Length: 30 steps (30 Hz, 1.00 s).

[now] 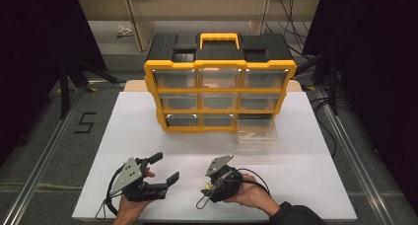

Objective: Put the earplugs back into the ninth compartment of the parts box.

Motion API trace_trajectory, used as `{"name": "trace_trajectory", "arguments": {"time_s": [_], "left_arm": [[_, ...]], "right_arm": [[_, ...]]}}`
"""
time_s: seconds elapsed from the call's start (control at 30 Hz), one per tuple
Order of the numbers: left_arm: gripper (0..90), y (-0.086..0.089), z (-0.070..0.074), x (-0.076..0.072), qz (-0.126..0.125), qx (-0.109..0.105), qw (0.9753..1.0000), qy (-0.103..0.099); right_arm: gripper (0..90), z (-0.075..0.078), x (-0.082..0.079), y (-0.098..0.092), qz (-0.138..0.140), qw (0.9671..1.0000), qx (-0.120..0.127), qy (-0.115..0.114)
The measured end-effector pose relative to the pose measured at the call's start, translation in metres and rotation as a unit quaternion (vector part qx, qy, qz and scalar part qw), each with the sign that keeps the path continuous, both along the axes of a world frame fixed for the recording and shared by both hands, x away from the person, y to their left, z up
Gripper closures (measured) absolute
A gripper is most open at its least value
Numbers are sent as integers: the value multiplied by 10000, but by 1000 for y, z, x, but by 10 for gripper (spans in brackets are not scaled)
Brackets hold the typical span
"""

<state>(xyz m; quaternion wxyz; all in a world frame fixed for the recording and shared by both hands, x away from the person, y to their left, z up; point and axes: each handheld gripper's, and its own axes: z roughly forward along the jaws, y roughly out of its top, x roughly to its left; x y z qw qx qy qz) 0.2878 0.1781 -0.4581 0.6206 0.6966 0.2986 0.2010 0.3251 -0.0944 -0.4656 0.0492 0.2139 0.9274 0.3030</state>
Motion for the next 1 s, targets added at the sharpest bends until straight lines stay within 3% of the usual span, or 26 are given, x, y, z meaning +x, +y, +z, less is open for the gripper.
{"name": "trace_trajectory", "arguments": {"time_s": [0.43,0.6,1.0], "left_arm": [[155,0,0,0,4,10,10000,11],[156,0,0,0,8,23,10000,10],[158,0,0,0,17,22,10000,14]], "right_arm": [[576,-9,-2,4,117,9998,-139,-4],[679,-12,-3,5,204,9995,-245,-56],[740,-11,-4,4,274,9993,-225,-140]]}}
